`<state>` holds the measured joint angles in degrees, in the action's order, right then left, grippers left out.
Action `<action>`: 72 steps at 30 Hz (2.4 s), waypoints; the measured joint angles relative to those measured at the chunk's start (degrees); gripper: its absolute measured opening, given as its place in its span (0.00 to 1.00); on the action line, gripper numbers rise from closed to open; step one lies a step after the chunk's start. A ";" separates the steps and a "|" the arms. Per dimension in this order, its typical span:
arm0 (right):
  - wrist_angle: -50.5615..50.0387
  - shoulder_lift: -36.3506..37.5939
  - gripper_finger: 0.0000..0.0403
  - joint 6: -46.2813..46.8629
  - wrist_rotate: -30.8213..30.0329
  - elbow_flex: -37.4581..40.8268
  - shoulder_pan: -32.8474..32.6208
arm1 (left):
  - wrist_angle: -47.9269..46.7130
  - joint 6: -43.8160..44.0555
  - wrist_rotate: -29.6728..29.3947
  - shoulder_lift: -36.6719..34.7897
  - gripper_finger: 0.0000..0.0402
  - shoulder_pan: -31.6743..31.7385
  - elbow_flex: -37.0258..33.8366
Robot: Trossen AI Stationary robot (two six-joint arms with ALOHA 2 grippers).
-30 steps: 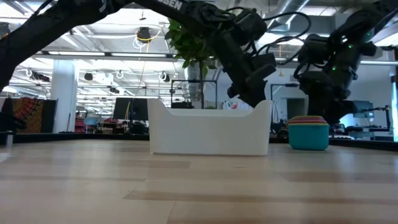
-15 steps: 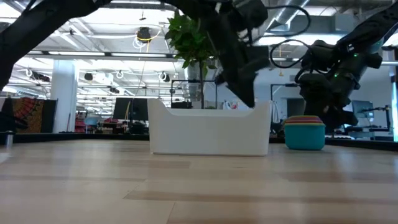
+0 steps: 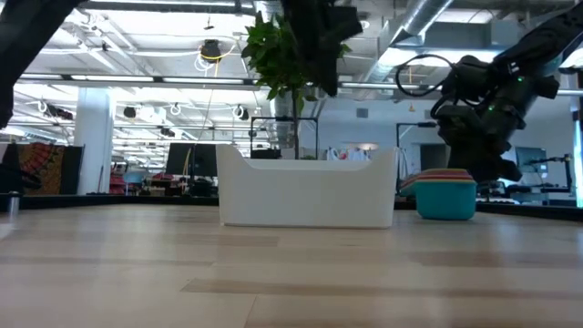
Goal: Nest measuring cups in basket
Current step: Put the nested measuring cups into the white bin
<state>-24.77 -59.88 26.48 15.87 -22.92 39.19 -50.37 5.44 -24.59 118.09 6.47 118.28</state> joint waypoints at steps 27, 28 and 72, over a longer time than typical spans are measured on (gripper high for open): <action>-18.99 13.78 0.23 -1.48 0.41 -9.47 -7.39 | -19.75 20.98 -7.91 -11.46 0.00 -9.25 -0.02; -20.21 14.58 0.23 -1.46 0.29 -10.63 -8.16 | -21.42 22.45 -8.32 -12.32 0.00 -9.68 -0.02; -9.16 -41.27 0.23 -37.78 -9.53 -54.05 -33.96 | -39.66 16.26 -10.04 -23.42 0.00 -11.23 -0.44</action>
<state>-33.94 -101.15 -11.30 6.35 -76.97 5.23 -90.03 21.70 -34.63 94.67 -4.76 117.84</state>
